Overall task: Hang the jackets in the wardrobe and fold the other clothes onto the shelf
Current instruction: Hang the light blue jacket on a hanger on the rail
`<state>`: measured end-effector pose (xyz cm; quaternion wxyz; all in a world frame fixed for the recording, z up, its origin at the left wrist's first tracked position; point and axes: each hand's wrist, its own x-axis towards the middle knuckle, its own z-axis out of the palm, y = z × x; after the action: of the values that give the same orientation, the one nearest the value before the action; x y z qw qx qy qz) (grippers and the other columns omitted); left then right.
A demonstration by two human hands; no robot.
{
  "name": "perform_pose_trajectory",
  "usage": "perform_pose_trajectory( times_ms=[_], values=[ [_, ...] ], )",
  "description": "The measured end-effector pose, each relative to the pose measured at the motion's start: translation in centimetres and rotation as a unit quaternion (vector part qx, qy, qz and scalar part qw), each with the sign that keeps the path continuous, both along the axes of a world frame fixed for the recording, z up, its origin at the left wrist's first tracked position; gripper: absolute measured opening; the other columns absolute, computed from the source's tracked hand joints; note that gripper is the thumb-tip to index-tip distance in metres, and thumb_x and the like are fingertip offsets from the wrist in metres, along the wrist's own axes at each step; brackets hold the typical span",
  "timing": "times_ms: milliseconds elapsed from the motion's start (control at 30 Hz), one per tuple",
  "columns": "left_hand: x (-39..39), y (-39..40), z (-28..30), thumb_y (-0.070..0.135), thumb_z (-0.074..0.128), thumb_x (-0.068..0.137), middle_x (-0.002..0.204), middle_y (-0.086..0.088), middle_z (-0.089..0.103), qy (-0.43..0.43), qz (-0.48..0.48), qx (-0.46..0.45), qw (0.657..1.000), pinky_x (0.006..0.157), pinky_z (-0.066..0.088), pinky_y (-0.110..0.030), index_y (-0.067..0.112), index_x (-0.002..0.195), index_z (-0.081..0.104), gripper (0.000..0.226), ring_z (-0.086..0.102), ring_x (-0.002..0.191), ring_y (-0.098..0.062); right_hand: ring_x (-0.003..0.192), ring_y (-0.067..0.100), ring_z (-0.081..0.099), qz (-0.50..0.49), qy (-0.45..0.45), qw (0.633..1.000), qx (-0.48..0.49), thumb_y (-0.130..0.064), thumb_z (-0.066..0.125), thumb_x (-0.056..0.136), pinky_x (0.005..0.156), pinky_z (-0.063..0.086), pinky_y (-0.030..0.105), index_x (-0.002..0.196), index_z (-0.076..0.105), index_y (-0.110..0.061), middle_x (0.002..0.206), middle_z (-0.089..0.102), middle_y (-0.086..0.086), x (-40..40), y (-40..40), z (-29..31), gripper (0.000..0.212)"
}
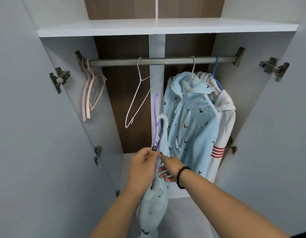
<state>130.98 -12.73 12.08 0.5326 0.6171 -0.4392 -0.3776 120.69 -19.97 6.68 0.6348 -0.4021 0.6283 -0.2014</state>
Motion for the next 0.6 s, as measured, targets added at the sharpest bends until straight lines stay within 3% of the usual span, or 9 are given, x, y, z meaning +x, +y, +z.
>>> perform_pose_trajectory(
  times_ms=[100, 167, 233, 333, 433, 500, 600],
  values=[
    [0.6, 0.2, 0.2, 0.007, 0.051, 0.096, 0.039, 0.014, 0.044, 0.008, -0.002, -0.014, 1.000, 0.041, 0.029, -0.008, 0.009, 0.077, 0.067, 0.025, 0.037, 0.035, 0.000, 0.041, 0.016, 0.053, 0.023, 0.007, 1.000, -0.010, -0.038, 0.051, 0.090, 0.041, 0.036, 0.017, 0.082, 0.056, -0.009, 0.068, 0.059, 0.009, 0.9, 0.5, -0.9, 0.031],
    [0.8, 0.1, 0.5, 0.006, 0.051, 0.096, 0.040, 0.016, 0.046, -0.004, -0.014, -0.025, 1.000, 0.042, 0.030, -0.006, 0.013, 0.077, 0.068, 0.026, 0.040, 0.036, 0.002, 0.043, 0.017, 0.051, 0.053, -0.012, 0.998, -0.028, -0.018, 0.051, 0.087, 0.043, 0.037, 0.020, 0.075, 0.052, -0.009, 0.067, 0.055, 0.012, 1.8, 1.0, -1.0, 0.014],
    [1.0, -0.3, 0.7, 0.005, 0.051, 0.095, 0.040, 0.017, 0.048, -0.009, -0.012, -0.032, 0.999, 0.042, 0.030, -0.006, 0.011, 0.077, 0.068, 0.025, 0.041, 0.035, 0.002, 0.050, 0.019, 0.044, 0.030, 0.006, 0.995, -0.098, -0.003, 0.048, 0.084, 0.047, 0.037, 0.021, 0.066, 0.047, -0.010, 0.062, 0.046, 0.012, 2.3, 0.8, -0.7, 0.019],
    [1.6, -1.2, 0.2, 0.004, 0.052, 0.094, 0.040, 0.013, 0.045, -0.020, 0.005, -0.045, 0.999, 0.040, 0.027, -0.008, 0.000, 0.078, 0.064, 0.020, 0.036, 0.035, 0.000, 0.051, 0.015, 0.031, -0.020, 0.065, 0.967, -0.247, -0.003, 0.052, 0.084, 0.047, 0.027, 0.022, 0.052, 0.034, -0.016, 0.051, 0.032, 0.001, 2.6, 0.8, 0.4, 0.039],
    [2.0, -2.7, -0.5, 0.006, 0.054, 0.093, 0.045, 0.011, 0.044, -0.012, 0.019, -0.042, 0.999, 0.045, 0.030, -0.014, 0.004, 0.071, 0.059, 0.022, 0.035, 0.042, -0.001, 0.051, 0.008, 0.035, 0.036, 0.052, 0.939, -0.337, -0.002, 0.051, 0.085, 0.051, 0.029, 0.022, 0.052, 0.041, -0.015, 0.049, 0.037, -0.006, 2.4, 1.6, 1.9, 0.037],
    [1.7, -4.0, -0.9, 0.006, 0.057, 0.091, 0.048, 0.009, 0.046, -0.008, 0.023, -0.036, 0.999, 0.047, 0.034, -0.015, 0.006, 0.068, 0.057, 0.023, 0.039, 0.046, -0.001, 0.046, 0.002, 0.037, 0.082, 0.061, 0.928, -0.359, -0.003, 0.049, 0.084, 0.049, 0.031, 0.017, 0.053, 0.049, -0.011, 0.046, 0.042, -0.009, 2.4, 1.8, 2.7, 0.032],
    [1.1, -6.2, -1.1, 0.004, 0.056, 0.090, 0.050, 0.008, 0.048, 0.004, 0.017, -0.044, 0.999, 0.048, 0.036, -0.012, 0.004, 0.067, 0.055, 0.023, 0.043, 0.049, -0.002, 0.050, 0.006, 0.037, 0.091, 0.060, 0.931, -0.348, -0.005, 0.047, 0.087, 0.051, 0.032, 0.022, 0.063, 0.052, 0.000, 0.051, 0.044, -0.003, 1.9, 0.8, 3.7, 0.025]
  ],
)
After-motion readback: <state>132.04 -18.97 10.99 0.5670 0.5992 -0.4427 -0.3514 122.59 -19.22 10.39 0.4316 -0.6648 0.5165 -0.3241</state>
